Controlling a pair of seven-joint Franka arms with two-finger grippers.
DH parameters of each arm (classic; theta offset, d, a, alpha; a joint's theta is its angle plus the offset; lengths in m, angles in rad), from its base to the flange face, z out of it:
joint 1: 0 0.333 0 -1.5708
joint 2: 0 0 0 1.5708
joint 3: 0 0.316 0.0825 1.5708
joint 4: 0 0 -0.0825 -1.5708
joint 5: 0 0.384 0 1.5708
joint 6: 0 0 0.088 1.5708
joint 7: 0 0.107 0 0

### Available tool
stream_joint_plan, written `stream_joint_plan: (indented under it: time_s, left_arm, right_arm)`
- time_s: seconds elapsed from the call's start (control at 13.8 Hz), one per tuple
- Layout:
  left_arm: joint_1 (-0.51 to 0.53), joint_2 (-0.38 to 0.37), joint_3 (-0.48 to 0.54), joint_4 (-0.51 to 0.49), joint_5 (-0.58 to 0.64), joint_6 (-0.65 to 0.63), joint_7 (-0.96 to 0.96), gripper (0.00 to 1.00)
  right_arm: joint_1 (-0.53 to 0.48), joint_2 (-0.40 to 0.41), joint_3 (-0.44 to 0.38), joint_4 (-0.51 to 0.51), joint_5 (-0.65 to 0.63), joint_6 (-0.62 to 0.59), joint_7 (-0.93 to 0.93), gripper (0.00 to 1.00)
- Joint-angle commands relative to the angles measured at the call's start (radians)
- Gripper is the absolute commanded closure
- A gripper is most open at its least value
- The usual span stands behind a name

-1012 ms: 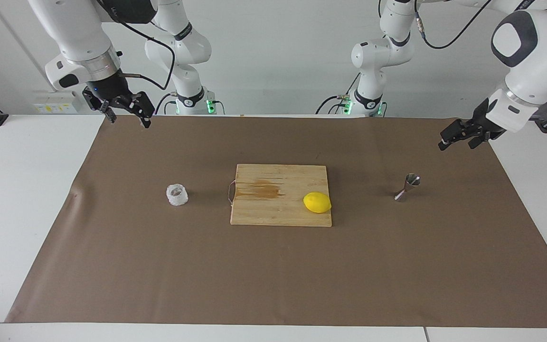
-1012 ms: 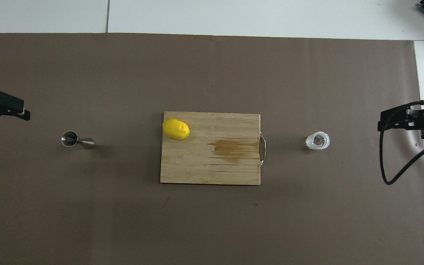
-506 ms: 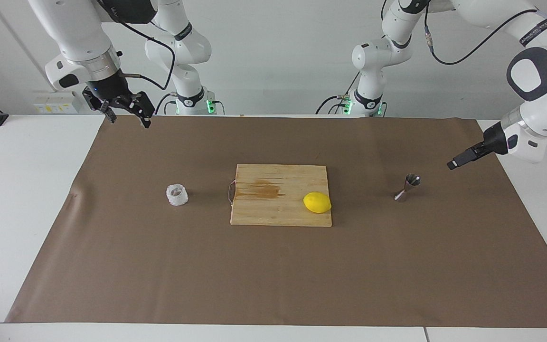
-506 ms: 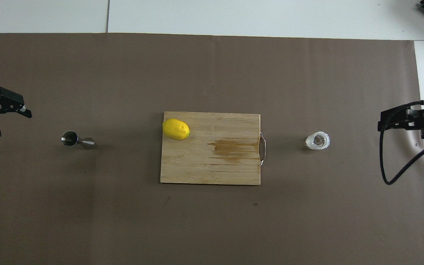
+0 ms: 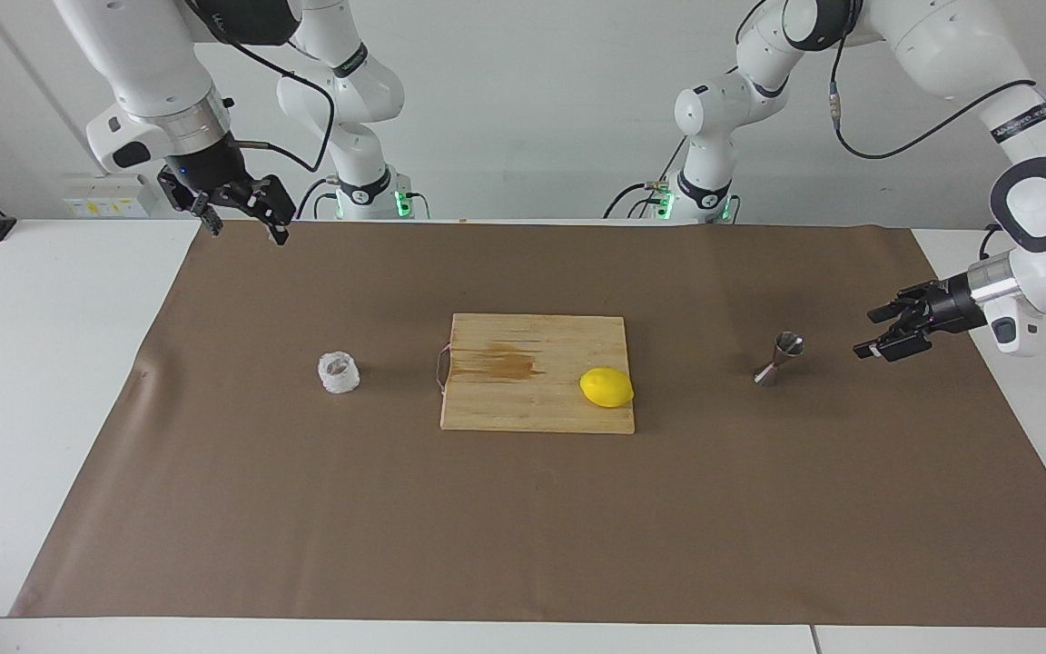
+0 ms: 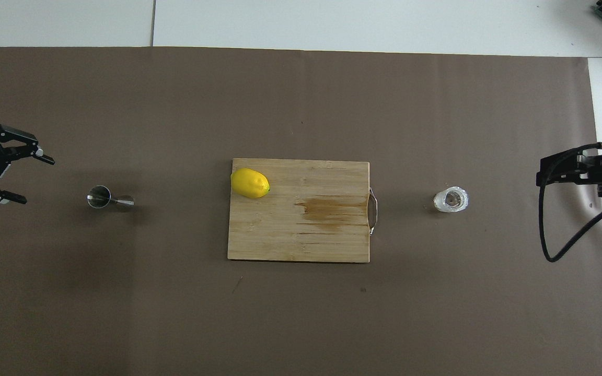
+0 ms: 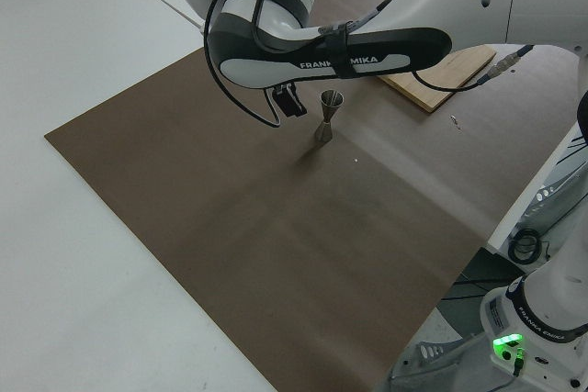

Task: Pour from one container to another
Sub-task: 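Open the left gripper and move it toward the small metal cup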

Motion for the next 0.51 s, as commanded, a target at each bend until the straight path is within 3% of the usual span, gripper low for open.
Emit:
stream_joint_plan:
  time_s: [0.0, 0.43]
  left_arm:
    - [0.042, 0.044, -0.01, -0.016, -0.07, 0.01, -0.084, 0.0]
    - [0.082, 0.081, -0.01, -0.131, -0.269, 0.055, -0.112, 0.0]
  right_arm:
    - [-0.007, 0.003, -0.006, 0.009, 0.028, -0.015, -0.027, 0.0]
    - [-0.007, 0.003, -0.006, 0.009, 0.028, -0.015, -0.027, 0.0]
